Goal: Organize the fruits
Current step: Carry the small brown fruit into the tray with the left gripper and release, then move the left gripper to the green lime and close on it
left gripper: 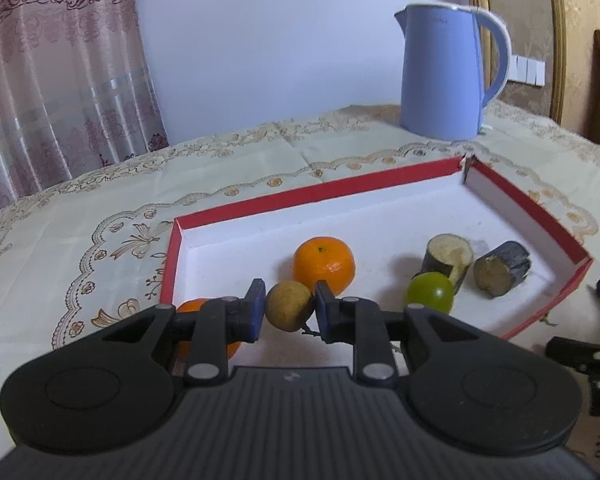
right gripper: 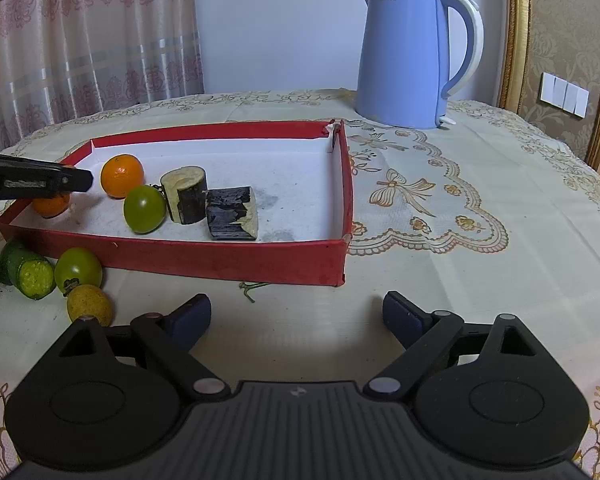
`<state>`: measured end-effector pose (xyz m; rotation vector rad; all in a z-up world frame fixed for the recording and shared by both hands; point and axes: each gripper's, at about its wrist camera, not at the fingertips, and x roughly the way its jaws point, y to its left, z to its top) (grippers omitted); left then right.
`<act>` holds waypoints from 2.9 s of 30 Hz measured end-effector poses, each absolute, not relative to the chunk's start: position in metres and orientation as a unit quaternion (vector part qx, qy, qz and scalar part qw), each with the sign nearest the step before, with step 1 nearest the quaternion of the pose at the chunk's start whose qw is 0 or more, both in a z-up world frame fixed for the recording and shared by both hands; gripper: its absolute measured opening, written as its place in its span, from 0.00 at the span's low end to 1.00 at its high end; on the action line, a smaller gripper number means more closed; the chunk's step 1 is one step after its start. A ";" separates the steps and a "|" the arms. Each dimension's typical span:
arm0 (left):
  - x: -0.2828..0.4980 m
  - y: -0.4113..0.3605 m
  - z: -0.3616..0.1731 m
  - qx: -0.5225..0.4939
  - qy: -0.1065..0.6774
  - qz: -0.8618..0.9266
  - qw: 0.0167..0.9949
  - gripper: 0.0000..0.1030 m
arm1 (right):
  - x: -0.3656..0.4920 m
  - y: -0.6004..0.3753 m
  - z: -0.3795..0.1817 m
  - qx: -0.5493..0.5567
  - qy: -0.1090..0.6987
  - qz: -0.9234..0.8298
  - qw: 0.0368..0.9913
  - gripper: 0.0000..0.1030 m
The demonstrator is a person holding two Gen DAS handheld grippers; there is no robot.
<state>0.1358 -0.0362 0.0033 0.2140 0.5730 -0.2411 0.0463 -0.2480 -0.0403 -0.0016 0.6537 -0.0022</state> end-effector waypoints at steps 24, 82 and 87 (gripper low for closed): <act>0.044 0.029 0.015 0.062 0.235 -0.088 0.966 0.81 | 0.047 -0.248 -0.041 -0.001 0.322 0.000 0.947 0.93; 0.048 0.011 -0.018 0.070 0.290 -0.109 0.948 0.42 | 0.050 -0.249 -0.040 0.001 0.323 -0.001 0.946 0.96; 0.050 0.013 -0.021 0.063 0.296 -0.117 0.946 0.38 | 0.050 -0.249 -0.040 0.001 0.323 -0.001 0.946 0.96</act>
